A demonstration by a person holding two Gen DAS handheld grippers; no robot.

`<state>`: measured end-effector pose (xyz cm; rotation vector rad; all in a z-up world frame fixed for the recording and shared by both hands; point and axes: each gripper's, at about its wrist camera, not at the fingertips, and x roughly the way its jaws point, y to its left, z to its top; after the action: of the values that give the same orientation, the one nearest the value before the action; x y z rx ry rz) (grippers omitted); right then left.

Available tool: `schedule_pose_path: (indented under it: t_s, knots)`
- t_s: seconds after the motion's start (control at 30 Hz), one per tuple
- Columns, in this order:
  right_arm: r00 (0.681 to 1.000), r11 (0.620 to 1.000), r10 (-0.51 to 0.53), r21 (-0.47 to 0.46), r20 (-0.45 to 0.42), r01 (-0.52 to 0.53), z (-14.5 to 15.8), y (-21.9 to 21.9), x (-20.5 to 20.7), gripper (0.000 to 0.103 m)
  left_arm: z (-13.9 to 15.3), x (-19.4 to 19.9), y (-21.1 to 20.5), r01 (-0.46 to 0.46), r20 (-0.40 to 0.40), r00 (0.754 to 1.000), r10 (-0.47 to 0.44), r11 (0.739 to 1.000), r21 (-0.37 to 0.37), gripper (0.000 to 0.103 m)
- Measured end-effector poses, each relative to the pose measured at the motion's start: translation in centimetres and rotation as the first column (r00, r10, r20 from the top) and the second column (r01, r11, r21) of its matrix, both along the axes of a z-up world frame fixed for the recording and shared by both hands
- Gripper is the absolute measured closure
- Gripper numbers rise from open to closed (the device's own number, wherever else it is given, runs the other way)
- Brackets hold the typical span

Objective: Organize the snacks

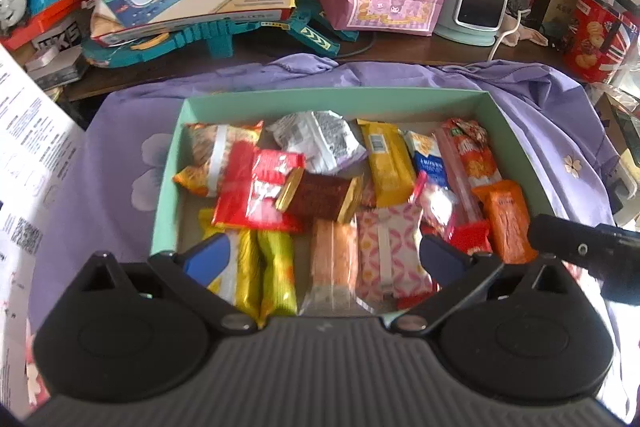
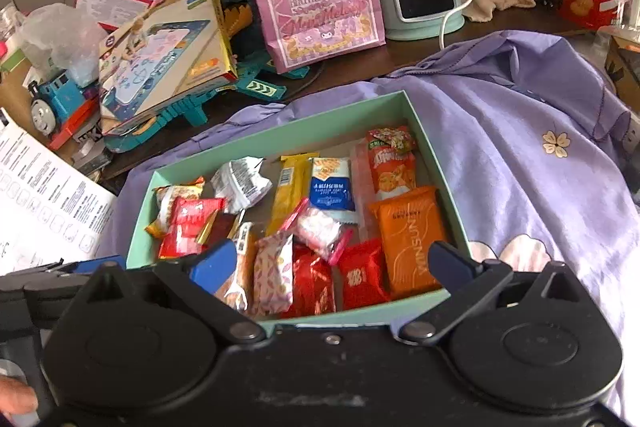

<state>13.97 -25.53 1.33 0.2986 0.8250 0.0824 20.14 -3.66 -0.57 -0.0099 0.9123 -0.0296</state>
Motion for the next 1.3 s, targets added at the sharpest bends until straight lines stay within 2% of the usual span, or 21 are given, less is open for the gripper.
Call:
schedule_pose_path:
  t_s: [0.43, 0.63, 0.8, 1.07, 1.3]
  knots:
    - [1.0, 0.999, 0.008, -0.045, 0.003, -0.008, 1.3, 0.9, -4.8, 0.0, 1.1, -6.3, 1.6, -0.027, 0.019, 0.999, 0.028, 0.999, -0.033, 0.0]
    - [1.0, 0.997, 0.008, -0.08, -0.026, -0.01, 0.7, 1.3, -5.8, 0.0, 1.1, -8.3, 2.1, -0.035, 0.031, 0.999, 0.036, 0.999, -0.012, 0.0]
    - [0.999, 0.993, 0.018, -0.118, -0.047, -0.024, -0.1, 1.9, -6.1, 0.0, 0.6, -9.0, 2.9, -0.051, 0.021, 0.999, 0.05, 0.999, 0.007, 0.0]
    - [0.996, 0.986, 0.032, -0.163, -0.077, -0.045, -1.3, 2.7, -6.6, 0.0, -0.9, -9.7, 4.4, -0.097, -0.022, 0.995, 0.097, 0.995, -0.01, 0.0]
    - [0.995, 0.984, 0.026, -0.174, -0.093, -0.042, -2.1, 2.5, -7.0, 0.0, -1.5, -10.4, 5.2, -0.125, -0.02, 0.992, 0.125, 0.992, 0.005, 0.0]
